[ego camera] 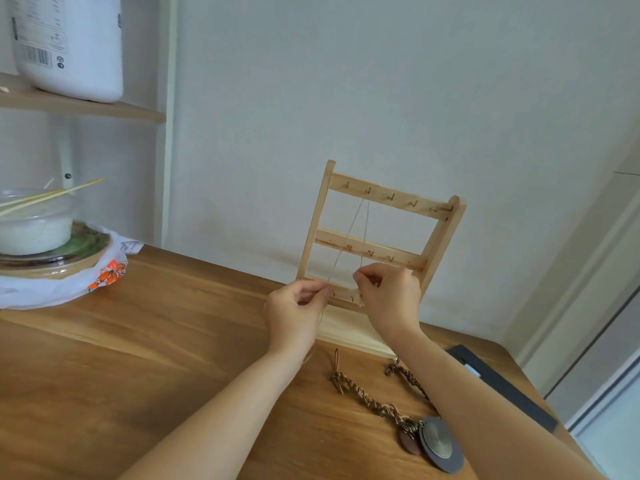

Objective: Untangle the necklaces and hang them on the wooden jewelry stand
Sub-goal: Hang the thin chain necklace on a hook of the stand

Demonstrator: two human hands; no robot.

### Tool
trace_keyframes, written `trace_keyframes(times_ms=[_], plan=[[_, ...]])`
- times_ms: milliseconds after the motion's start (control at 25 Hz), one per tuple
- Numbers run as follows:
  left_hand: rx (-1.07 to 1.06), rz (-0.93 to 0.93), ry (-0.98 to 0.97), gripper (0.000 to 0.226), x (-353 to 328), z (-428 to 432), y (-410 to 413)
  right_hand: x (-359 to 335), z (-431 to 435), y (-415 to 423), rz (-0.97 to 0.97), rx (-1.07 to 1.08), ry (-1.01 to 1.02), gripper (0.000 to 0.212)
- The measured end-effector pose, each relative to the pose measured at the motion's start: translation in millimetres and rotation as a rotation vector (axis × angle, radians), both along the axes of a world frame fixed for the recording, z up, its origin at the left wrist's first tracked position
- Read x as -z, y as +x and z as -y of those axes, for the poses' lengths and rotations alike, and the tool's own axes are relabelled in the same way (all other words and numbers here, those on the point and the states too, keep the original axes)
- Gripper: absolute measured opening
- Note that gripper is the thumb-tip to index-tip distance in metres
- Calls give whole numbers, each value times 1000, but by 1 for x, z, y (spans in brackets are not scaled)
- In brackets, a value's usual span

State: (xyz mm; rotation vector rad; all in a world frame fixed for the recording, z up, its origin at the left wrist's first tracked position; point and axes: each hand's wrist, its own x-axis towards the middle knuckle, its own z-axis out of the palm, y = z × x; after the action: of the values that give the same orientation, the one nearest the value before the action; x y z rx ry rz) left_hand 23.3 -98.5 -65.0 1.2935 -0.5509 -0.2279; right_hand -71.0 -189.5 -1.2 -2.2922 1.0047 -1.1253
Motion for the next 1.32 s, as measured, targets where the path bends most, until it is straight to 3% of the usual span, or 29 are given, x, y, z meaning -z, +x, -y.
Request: trace_keyframes(times_ms=[200, 560, 760, 920, 1080, 1240, 1320], plan=[[-181, 219, 123, 5, 13, 15, -8, 14, 10, -2, 130, -33, 134, 15], [-327, 397, 246, 5, 17, 36, -17, 16, 28, -8, 73, -131, 151, 13], [-268, 444, 310, 13, 13, 33, -28, 13, 34, -8, 34, -154, 194, 12], [-217, 673, 481, 17, -1, 23, -22, 16, 36, -12, 18, -156, 188, 10], [-97, 809, 676, 19, -59, 25, -12, 24, 35, -11, -33, -154, 116, 12], [-10, 708, 740, 16, -80, 18, 10, 15, 37, -15, 65, -188, 303, 16], [-67, 770, 799, 18, -67, 5, 13, 14, 38, -19, 93, -232, 349, 17]])
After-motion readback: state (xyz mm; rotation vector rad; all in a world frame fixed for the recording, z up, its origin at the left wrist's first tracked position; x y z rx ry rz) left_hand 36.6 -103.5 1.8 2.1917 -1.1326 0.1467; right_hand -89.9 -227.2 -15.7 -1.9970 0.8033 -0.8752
